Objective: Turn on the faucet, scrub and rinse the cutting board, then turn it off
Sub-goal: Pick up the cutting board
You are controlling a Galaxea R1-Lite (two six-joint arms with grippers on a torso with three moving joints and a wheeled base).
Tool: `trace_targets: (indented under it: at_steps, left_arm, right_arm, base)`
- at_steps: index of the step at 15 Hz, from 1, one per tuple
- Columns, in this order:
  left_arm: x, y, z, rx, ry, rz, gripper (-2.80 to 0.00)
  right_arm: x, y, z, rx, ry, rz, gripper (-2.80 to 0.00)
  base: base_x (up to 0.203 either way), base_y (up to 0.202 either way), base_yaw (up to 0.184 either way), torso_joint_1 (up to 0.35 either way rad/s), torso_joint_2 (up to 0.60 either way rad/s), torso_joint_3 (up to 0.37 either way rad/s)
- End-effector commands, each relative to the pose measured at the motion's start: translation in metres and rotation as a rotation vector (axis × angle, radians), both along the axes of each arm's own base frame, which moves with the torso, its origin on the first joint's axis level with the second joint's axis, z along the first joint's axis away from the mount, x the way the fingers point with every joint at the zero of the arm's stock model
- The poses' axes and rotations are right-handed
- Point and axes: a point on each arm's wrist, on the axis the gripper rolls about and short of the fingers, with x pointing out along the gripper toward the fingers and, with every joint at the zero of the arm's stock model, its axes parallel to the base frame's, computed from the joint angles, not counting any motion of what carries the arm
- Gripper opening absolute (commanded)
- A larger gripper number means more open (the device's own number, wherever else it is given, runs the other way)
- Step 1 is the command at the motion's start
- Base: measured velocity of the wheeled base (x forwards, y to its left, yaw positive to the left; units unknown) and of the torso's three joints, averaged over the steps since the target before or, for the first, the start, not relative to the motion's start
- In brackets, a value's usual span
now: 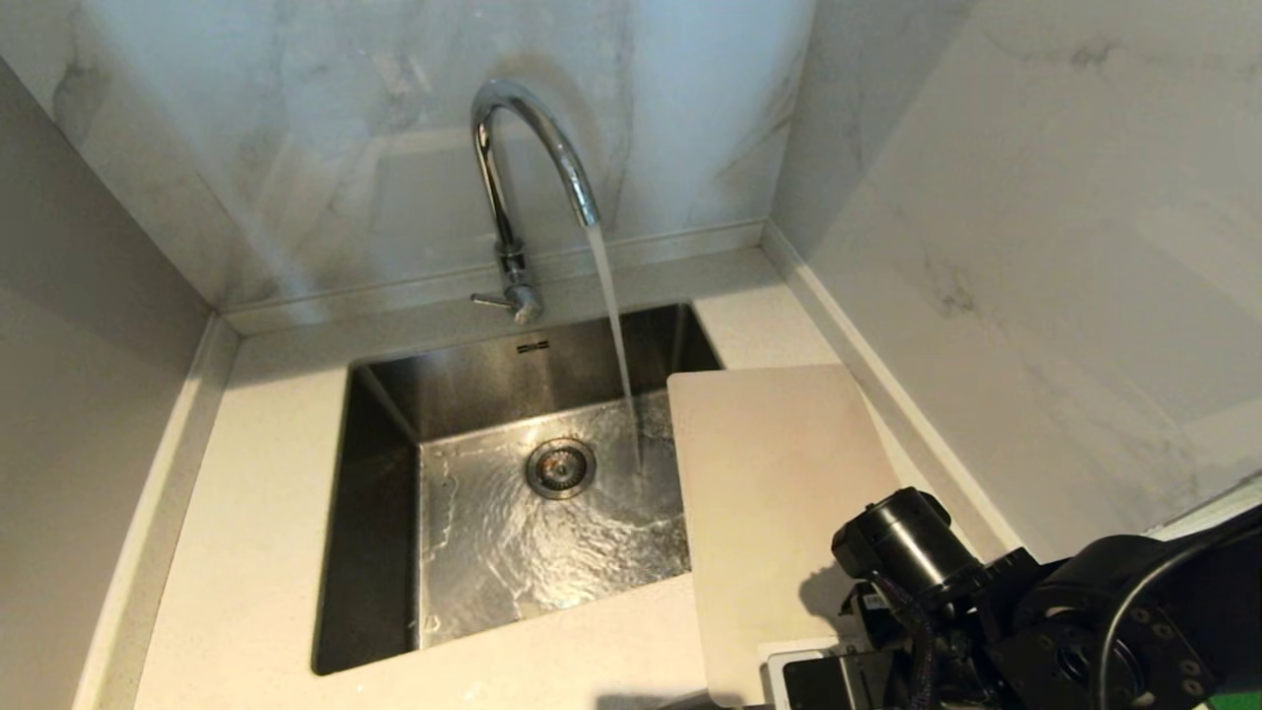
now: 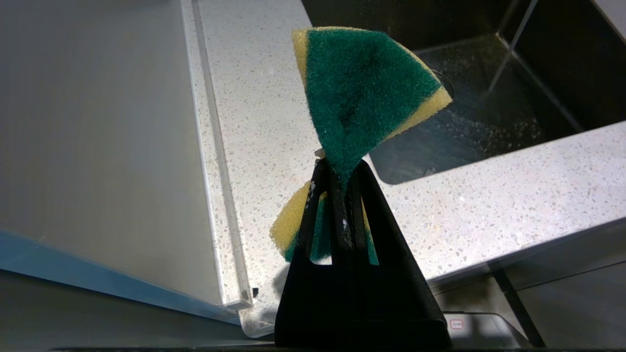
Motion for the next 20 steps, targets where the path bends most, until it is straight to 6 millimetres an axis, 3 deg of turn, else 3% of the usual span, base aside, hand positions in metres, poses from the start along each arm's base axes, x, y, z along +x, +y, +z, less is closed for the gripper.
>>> trace_targets:
  at_steps: [1, 8, 20]
  left_arm:
    - [0.000, 0.000, 0.000, 0.001, -0.001, 0.000, -2.80]
    - [0.000, 0.000, 0.000, -0.001, -0.001, 0.000, -2.80]
    - [0.000, 0.000, 0.000, 0.001, -0.001, 0.001, -2.80]
  right_arm:
    - [-0.003, -0.002, 0.001, -0.004, -0.001, 0.006, 0.00]
    - [-0.007, -0.003, 0.007, 0.008, -0.025, 0.007, 0.00]
    - [-0.015, 0.002, -0.003, -0.001, 0.013, 0.041, 0.00]
  base:
    - [0.000, 0.000, 0.000, 0.000, 0.00, 0.000]
    - [0.000, 0.000, 0.000, 0.000, 0.00, 0.000]
    - [0.000, 0.000, 0.000, 0.000, 0.00, 0.000]
